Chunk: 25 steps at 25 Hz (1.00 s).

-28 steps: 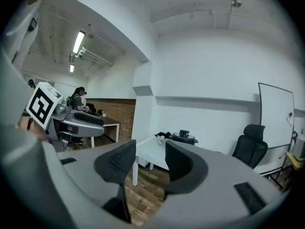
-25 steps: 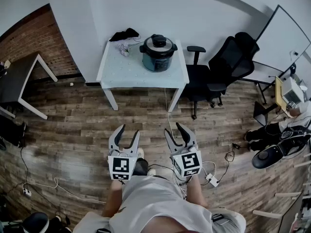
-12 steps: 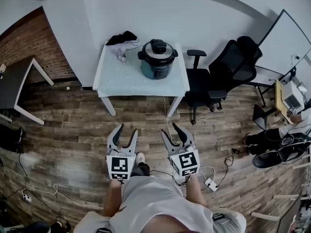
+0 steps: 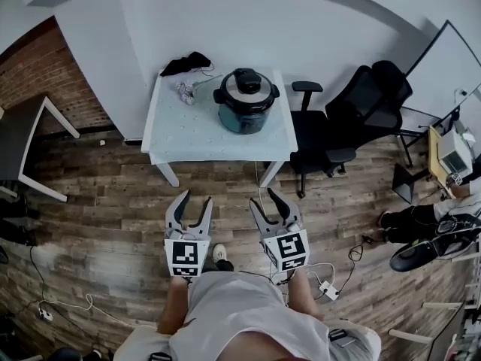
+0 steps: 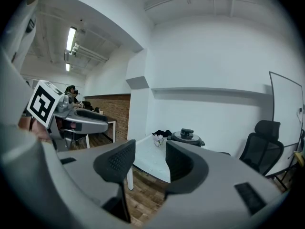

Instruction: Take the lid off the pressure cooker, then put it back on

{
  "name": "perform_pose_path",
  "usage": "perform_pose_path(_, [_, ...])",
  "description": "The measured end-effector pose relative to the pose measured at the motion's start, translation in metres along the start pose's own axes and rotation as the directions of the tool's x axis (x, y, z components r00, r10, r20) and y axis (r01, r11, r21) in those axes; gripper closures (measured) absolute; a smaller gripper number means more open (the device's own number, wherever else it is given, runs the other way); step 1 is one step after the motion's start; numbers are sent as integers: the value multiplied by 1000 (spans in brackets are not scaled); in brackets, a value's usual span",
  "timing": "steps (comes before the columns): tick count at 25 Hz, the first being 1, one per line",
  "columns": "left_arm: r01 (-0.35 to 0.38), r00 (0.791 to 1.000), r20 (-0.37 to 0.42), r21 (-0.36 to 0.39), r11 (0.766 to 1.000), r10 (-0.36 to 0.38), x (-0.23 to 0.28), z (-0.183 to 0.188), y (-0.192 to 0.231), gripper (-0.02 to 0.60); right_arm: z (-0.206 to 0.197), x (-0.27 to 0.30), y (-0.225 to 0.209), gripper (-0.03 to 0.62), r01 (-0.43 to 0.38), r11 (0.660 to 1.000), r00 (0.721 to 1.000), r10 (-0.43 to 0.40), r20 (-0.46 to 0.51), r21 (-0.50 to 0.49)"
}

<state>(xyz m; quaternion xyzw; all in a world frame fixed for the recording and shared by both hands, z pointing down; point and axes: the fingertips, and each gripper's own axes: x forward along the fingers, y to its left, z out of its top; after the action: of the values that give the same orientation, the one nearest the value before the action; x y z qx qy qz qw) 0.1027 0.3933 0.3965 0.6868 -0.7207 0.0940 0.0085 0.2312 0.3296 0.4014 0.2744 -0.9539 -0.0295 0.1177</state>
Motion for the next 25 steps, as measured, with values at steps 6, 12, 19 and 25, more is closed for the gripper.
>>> perform_pose_path(6, [28, 1000, 6, 4, 1000, -28, 31, 0, 26, 390, 3, 37, -10, 393, 24, 1000, 1000, -24, -14, 9])
perform_pose_path(12, [51, 999, 18, 0, 999, -51, 55, 2, 50, 390, 9, 65, -16, 391, 50, 999, 998, -50, -23, 2])
perform_pose_path(19, [62, 998, 30, -5, 998, -62, 78, 4, 62, 391, 11, 83, -33, 391, 89, 996, 996, -89, -26, -1])
perform_pose_path(25, [68, 997, 43, -3, 998, -68, 95, 8, 70, 390, 19, 103, -38, 391, 84, 996, 996, -85, -16, -14])
